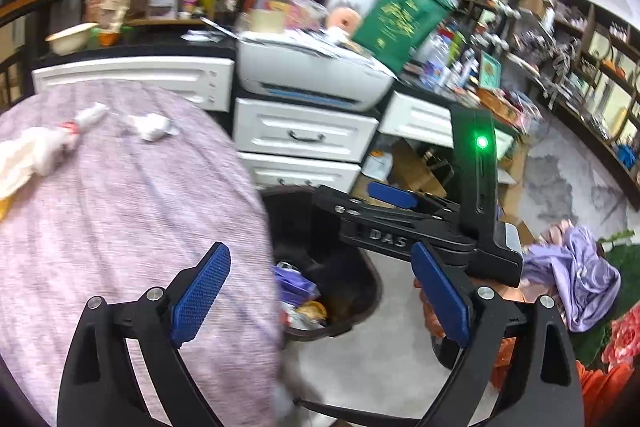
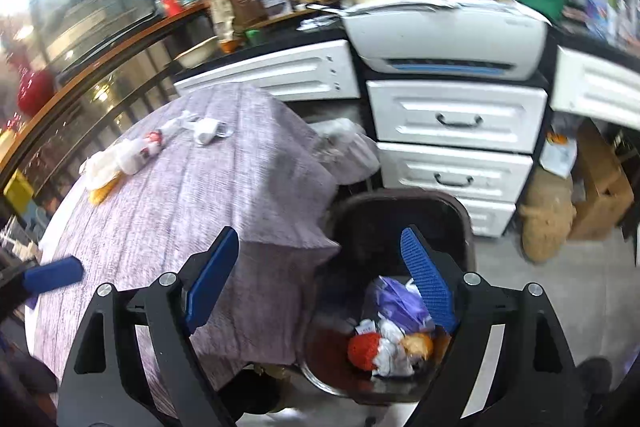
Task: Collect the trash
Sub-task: 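Move both tools back over the table toward the remaining trash, then grasp the white wrapper with the right gripper while the left grasps the white plastic bag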
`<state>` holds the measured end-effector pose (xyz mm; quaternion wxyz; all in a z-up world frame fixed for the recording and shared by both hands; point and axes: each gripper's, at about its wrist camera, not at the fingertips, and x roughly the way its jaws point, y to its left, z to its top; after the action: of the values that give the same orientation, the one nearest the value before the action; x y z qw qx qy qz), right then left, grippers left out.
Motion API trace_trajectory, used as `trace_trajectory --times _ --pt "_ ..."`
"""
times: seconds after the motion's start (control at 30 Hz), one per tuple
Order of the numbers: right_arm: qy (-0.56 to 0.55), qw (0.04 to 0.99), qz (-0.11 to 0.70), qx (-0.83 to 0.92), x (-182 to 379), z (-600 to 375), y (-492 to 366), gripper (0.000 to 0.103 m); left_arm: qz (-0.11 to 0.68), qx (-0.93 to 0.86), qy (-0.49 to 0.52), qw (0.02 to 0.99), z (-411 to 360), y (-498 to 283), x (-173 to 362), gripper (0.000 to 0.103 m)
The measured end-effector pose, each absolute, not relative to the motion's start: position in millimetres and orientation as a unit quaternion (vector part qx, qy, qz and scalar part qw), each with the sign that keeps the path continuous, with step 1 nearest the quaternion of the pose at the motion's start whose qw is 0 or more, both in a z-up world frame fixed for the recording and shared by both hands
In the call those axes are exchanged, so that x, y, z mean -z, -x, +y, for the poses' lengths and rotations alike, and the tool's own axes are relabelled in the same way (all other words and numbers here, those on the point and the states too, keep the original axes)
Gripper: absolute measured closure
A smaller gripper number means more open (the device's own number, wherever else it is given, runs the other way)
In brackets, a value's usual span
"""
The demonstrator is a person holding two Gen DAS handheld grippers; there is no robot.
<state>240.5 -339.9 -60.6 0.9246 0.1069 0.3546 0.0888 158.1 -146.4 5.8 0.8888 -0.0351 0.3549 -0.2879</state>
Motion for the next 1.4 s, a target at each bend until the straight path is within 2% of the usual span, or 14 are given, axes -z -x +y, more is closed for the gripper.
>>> trace_trajectory --times 0.17,0.57,0.9,1.2,1.3,1.37,1.4 --pt "-0.094 0.924 0.352 -0.113 52 -318 -253 0.019 0.339 0.245 0.048 0.907 -98 -161 -14 0.008" --pt "-0.033 0.907 0.372 -0.193 46 -239 -294 0.018 0.359 0.093 0.015 0.929 13 -193 12 0.007" --pt "0.024 0.89 0.398 -0.22 50 -184 -367 0.019 0.368 0.051 0.044 0.927 64 -209 21 0.008" --pt "0.08 0.879 0.421 -0.209 57 -150 -426 0.033 0.359 0.043 0.025 0.932 70 -227 14 0.008" --pt "0.099 0.876 0.427 -0.199 62 -144 -434 0.047 0.358 0.037 0.009 0.933 75 -240 10 0.008" --pt "0.101 0.875 0.431 -0.193 64 -144 -436 0.066 0.359 0.03 -0.003 0.933 78 -250 8 0.008" --pt "0.097 0.874 0.435 -0.194 66 -145 -437 0.071 0.359 0.029 -0.012 0.933 79 -256 9 0.008"
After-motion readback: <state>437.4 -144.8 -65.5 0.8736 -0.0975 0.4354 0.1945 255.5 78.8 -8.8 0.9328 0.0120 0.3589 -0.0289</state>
